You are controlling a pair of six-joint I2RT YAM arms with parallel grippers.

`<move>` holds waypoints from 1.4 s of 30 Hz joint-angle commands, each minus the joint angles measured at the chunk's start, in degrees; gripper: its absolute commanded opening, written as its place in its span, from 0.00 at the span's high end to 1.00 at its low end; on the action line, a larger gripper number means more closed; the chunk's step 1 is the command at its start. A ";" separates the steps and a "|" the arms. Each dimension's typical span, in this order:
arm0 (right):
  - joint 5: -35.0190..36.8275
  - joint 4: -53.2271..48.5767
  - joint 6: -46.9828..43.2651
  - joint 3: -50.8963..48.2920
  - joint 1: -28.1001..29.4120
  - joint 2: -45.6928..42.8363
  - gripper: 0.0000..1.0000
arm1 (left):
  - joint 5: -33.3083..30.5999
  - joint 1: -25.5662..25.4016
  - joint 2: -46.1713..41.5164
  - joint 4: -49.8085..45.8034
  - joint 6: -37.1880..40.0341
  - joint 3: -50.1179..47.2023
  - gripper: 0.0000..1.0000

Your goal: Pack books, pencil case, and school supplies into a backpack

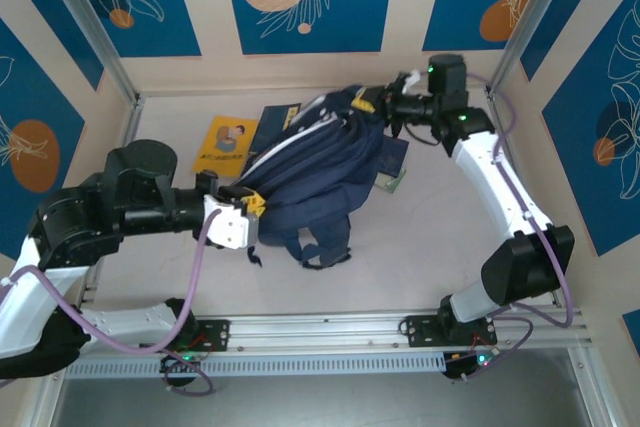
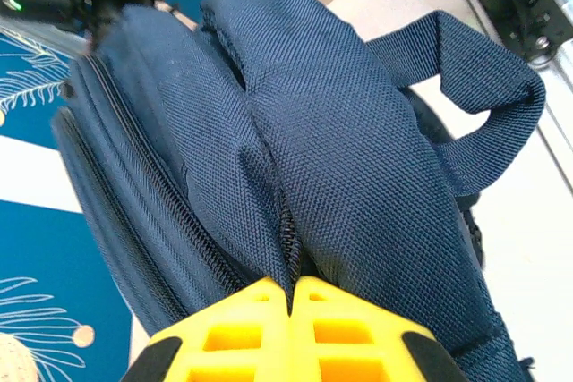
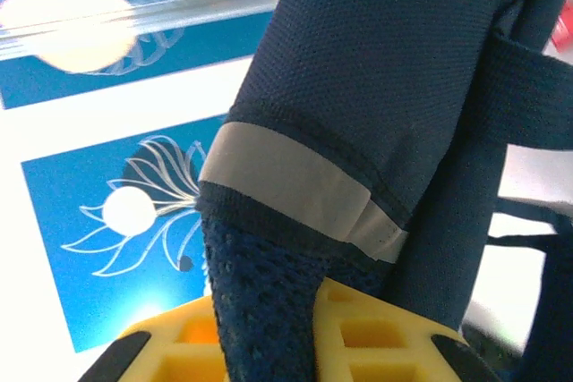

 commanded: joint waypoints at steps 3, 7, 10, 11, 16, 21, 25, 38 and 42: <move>5.39 -9.78 -13.60 8.46 -3.45 -4.18 1.00 | -11.53 -0.36 5.82 23.29 2.48 -6.06 1.00; 15.09 -7.42 -14.53 -0.64 -4.11 -9.13 1.00 | -19.77 1.86 13.01 35.55 -4.49 -8.95 0.91; 23.26 -1.54 -8.90 -15.17 -3.86 -16.11 1.00 | -19.30 5.62 18.92 35.36 -18.89 -7.01 0.52; 26.16 -0.32 -6.49 -19.29 -3.48 -18.31 1.00 | -16.22 7.22 20.43 33.08 -24.82 -5.28 0.47; 36.98 -0.40 3.58 -36.00 0.06 -26.16 1.00 | -3.89 8.83 19.76 28.11 -46.56 -5.44 0.28; 41.12 -7.41 4.83 -38.38 4.81 -25.94 1.00 | -5.75 8.85 15.11 23.55 -63.72 -10.22 0.27; 42.08 -10.97 6.74 -39.98 7.99 -25.50 0.95 | -8.85 9.03 11.51 18.35 -73.82 -13.54 0.28; 28.98 -31.64 -23.52 -28.37 19.38 -8.92 0.25 | -10.46 17.44 5.59 5.95 -87.92 -24.71 0.12; 37.74 -38.35 -28.02 -26.82 21.45 -12.54 0.22 | -9.47 17.95 0.93 5.28 -101.90 -34.82 0.10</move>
